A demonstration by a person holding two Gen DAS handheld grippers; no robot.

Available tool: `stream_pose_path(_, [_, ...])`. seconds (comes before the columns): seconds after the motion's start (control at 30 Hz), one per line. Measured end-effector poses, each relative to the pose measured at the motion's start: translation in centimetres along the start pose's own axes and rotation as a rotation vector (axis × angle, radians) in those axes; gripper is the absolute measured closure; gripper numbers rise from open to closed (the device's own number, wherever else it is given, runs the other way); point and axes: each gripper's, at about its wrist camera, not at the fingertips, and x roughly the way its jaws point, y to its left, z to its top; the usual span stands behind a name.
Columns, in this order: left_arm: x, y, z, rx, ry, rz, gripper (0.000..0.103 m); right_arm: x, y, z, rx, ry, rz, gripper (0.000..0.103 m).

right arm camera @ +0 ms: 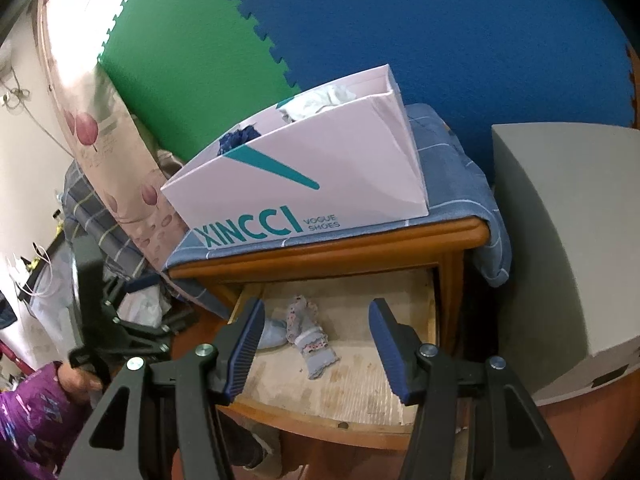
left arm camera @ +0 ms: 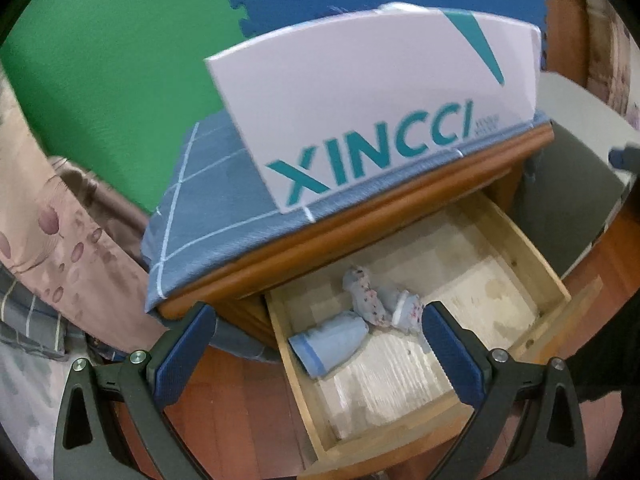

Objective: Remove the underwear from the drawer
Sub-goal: 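Lower the left tool into the drawer toward the floral grey socks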

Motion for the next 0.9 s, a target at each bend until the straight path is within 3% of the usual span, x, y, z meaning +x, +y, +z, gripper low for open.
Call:
stream_pose_path(0.3, [1.9, -3.7, -0.2, 0.099, 0.067, 0.001, 0.0, -0.7, -1.3, 0.1, 0.058, -0.009, 0.028, 0.047])
stream_pose_path(0.53, [5.7, -5.5, -0.4, 0.113, 0.216, -0.034, 0.0, -1.5, -1.1, 0.1, 0.05, -0.024, 0.056, 0.047])
stream_pose_path(0.67, [8.5, -7.1, -0.4, 0.125, 0.324, -0.094, 0.0, -2.0, -1.2, 0.1, 0.047, -0.029, 0.069, 0.047])
stream_pose_path(0.9, [12.2, -10.5, -0.9, 0.196, 0.405, -0.053, 0.0, -2.8, -2.2, 0.1, 0.072, -0.038, 0.092, 0.047])
